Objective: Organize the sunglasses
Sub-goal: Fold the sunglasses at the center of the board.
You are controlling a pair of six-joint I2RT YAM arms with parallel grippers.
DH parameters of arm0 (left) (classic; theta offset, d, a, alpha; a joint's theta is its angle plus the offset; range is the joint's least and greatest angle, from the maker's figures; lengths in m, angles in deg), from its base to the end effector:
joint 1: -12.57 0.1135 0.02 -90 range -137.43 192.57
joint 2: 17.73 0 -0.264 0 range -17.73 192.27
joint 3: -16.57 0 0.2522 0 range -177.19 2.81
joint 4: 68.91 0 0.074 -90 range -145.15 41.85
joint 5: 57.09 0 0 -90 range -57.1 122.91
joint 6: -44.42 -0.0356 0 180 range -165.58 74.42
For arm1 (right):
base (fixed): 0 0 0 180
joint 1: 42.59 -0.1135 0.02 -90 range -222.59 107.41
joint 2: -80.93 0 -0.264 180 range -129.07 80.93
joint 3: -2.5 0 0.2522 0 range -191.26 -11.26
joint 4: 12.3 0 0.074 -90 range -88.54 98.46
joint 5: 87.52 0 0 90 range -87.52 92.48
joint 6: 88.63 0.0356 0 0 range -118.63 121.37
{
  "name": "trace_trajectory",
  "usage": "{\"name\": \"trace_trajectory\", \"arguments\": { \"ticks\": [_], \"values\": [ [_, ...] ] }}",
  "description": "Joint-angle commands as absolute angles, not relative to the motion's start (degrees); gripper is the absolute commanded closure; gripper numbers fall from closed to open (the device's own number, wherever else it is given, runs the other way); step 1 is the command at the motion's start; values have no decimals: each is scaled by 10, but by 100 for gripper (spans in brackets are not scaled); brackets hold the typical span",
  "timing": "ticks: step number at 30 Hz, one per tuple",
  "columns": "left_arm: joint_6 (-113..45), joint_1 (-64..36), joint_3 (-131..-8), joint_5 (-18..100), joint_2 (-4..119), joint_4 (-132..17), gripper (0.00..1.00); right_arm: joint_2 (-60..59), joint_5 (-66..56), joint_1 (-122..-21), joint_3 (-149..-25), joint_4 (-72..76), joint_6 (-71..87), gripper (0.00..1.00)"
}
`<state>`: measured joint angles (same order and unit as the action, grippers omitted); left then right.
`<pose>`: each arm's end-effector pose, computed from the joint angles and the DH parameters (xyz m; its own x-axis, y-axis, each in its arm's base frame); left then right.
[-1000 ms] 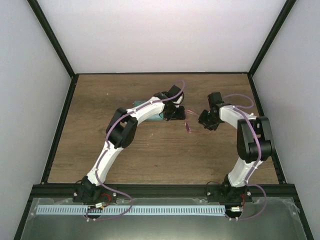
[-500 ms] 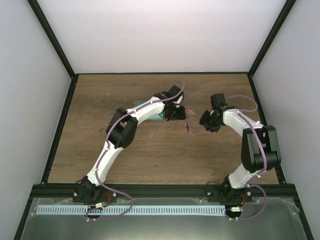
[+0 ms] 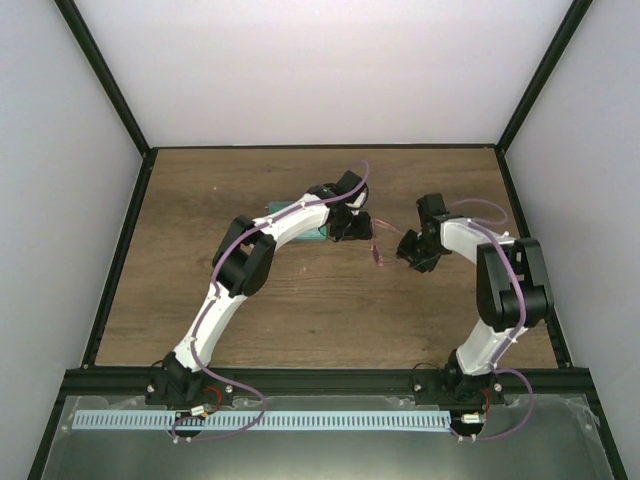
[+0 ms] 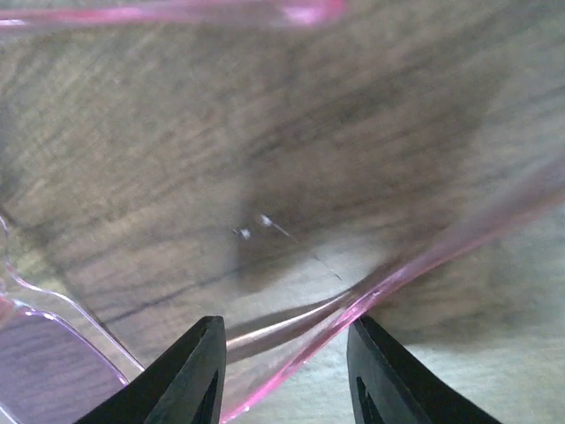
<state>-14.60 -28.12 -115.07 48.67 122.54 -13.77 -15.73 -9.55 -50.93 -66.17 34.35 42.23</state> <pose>0.3882 -0.3465 0.1473 -0.9530 0.1661 -0.2535 0.2659 0.8596 -0.4364 0.2979 0.0512 0.1524 -0.8501 0.5221 -0.0689 0.4756 0.8173 0.3253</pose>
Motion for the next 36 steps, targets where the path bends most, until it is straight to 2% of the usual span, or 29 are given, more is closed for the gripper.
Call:
{"name": "trace_trajectory", "arguments": {
  "ticks": [1,11,18,27,33,36],
  "values": [
    [-147,-288,-1156,490,1252,-124,51,-197,-92,-505,-701,343,413,60],
    [-151,-288,-1160,496,1261,-120,51,-254,-107,-519,-746,324,379,62],
    [-153,-288,-1170,500,1268,-117,50,-319,-84,-552,-809,361,345,75],
    [-155,-288,-1176,503,1274,-117,50,-357,-37,-603,-861,391,303,77],
    [-157,-286,-1179,504,1277,-116,50,-348,-27,-615,-876,386,277,76],
    [-161,-286,-1179,502,1276,-112,50,-326,-14,-615,-876,390,284,60]
  ]
}}
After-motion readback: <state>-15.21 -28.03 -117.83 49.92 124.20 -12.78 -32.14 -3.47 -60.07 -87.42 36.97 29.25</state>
